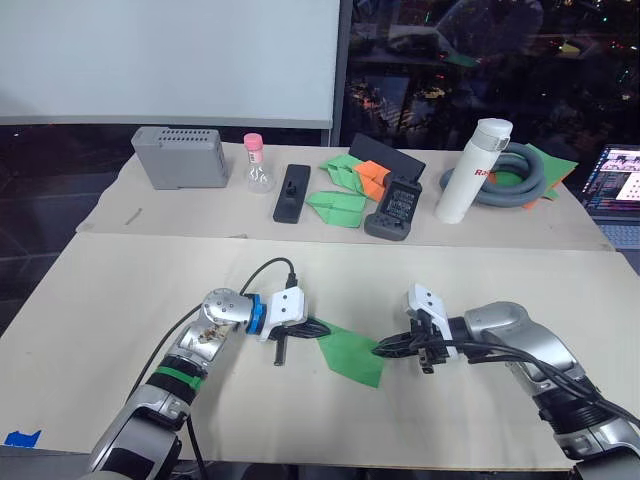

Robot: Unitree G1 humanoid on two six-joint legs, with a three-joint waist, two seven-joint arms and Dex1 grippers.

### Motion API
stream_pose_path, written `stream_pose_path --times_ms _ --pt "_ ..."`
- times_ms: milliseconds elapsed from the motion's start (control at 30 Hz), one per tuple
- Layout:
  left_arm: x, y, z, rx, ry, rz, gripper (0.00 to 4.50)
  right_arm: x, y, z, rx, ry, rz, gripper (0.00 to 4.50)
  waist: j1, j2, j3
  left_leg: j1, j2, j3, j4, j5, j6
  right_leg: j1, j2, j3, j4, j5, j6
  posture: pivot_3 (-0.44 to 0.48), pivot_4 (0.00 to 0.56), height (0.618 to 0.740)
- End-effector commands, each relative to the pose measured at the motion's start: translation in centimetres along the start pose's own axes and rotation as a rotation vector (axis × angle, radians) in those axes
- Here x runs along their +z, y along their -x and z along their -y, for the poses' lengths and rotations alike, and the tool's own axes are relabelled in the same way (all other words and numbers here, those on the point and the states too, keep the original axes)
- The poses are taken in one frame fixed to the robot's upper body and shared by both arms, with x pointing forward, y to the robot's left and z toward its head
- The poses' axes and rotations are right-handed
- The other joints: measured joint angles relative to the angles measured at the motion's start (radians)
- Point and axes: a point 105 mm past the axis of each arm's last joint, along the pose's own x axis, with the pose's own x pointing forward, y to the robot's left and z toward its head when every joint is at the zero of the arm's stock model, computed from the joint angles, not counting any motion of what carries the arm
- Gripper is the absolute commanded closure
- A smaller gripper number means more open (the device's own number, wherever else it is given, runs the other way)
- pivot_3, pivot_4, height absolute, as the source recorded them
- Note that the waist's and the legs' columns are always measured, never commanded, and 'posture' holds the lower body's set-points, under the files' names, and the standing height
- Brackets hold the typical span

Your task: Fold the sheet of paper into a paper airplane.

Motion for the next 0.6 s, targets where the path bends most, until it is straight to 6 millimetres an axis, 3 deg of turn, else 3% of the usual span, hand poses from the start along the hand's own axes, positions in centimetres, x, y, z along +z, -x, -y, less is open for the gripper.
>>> stream_pose_path --times_ms 33,167,300,600 --pt "0.5 0.7 -1.2 0.086 -0.013 0.022 4.5 -0.5 -0.2 0.5 -0.004 -0.014 -0.032 4.45 0.0 0.0 0.0 0.0 0.0 0.0 0.0 0.0 0.0 0.0 0.0 0.0 0.0 0.0 0.0 0.0 0.15 0.74" --pt "2.2 1.3 -1.5 0.113 0.001 0.091 4.5 -1.3 -0.2 0.6 -0.013 -0.009 -0.077 4.45 -0.001 0.0 0.0 -0.001 0.0 0.0 0.0 0.0 0.0 -0.001 0.0 0.0 0.0 0.0 0.0 0.0 0.15 0.74" --pt "3.9 1.1 0.2 0.058 0.027 0.135 4.5 -1.6 -0.2 0.4 -0.012 -0.028 -0.07 4.45 -0.001 0.0 0.0 -0.001 0.0 0.0 0.0 0.0 0.0 -0.001 -0.001 0.0 0.0 0.0 0.0 0.0 0.15 0.74" --pt "2.6 -0.6 1.1 0.055 0.055 0.095 4.5 -1.9 0.1 0.1 -0.022 -0.044 -0.071 4.45 0.001 0.0 0.0 0.0 0.0 0.0 0.0 0.0 0.0 0.0 -0.001 0.0 0.0 0.0 0.0 0.0 0.15 0.74"
